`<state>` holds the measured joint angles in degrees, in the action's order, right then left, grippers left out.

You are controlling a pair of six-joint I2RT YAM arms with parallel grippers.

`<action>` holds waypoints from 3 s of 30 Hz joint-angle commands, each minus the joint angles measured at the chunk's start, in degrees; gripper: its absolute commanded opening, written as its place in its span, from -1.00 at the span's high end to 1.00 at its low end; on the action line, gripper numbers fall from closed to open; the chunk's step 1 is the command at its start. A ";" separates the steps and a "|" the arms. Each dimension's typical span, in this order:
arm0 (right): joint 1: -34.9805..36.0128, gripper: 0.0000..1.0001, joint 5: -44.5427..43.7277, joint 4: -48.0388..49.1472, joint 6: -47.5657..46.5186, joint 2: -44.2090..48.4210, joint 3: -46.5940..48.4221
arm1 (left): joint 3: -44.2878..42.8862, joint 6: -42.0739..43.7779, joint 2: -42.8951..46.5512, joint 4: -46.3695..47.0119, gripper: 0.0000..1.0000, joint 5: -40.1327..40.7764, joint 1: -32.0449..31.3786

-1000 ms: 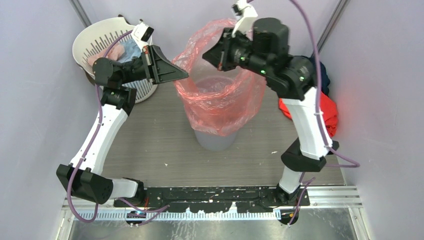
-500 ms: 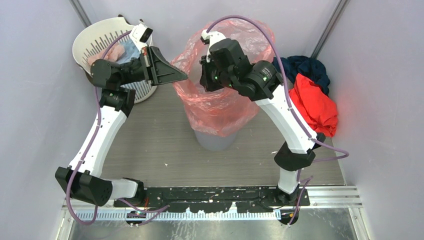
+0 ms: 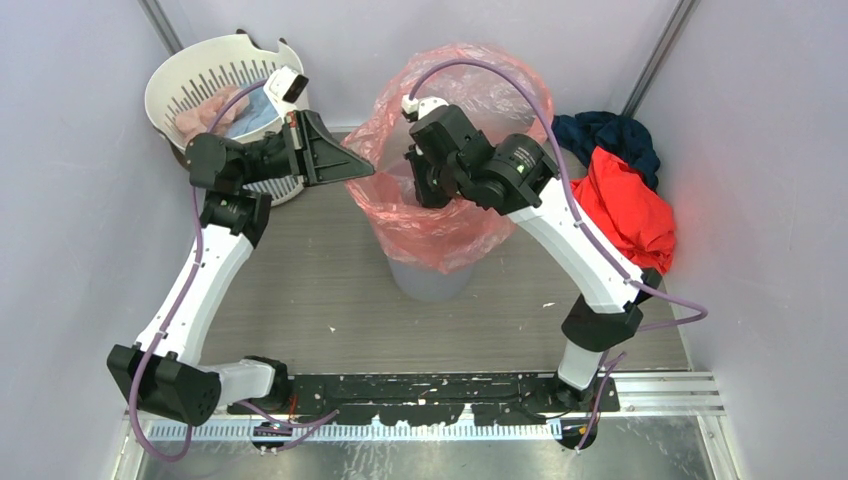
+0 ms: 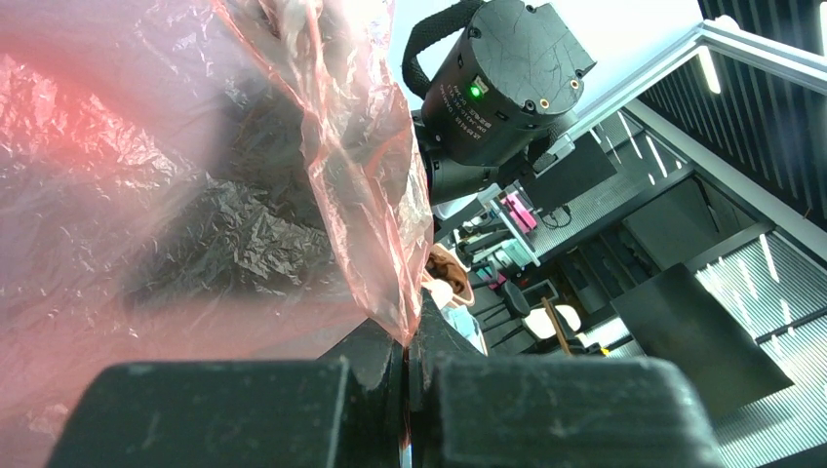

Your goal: Put the trash bags into the trash bin

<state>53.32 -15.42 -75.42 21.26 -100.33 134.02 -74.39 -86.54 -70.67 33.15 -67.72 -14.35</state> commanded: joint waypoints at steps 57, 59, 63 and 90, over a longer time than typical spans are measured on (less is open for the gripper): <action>-9.95 0.98 21.31 22.03 1.79 -8.62 -18.16 | -1.60 3.22 -2.27 0.70 1.00 0.31 0.02; -9.90 0.98 21.47 22.41 1.86 -8.81 -18.25 | -1.59 3.37 -2.34 0.49 1.00 0.19 0.02; -9.73 0.98 22.15 24.69 2.02 -8.20 -20.23 | -1.07 3.61 -2.30 0.54 1.00 0.16 0.02; -9.01 0.98 20.39 30.66 4.11 -5.33 -34.16 | 11.66 5.22 -0.75 2.86 1.00 0.62 0.02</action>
<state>43.57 6.90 -41.76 23.99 -108.73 101.14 -63.75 -83.11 -74.11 33.06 -67.81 -14.35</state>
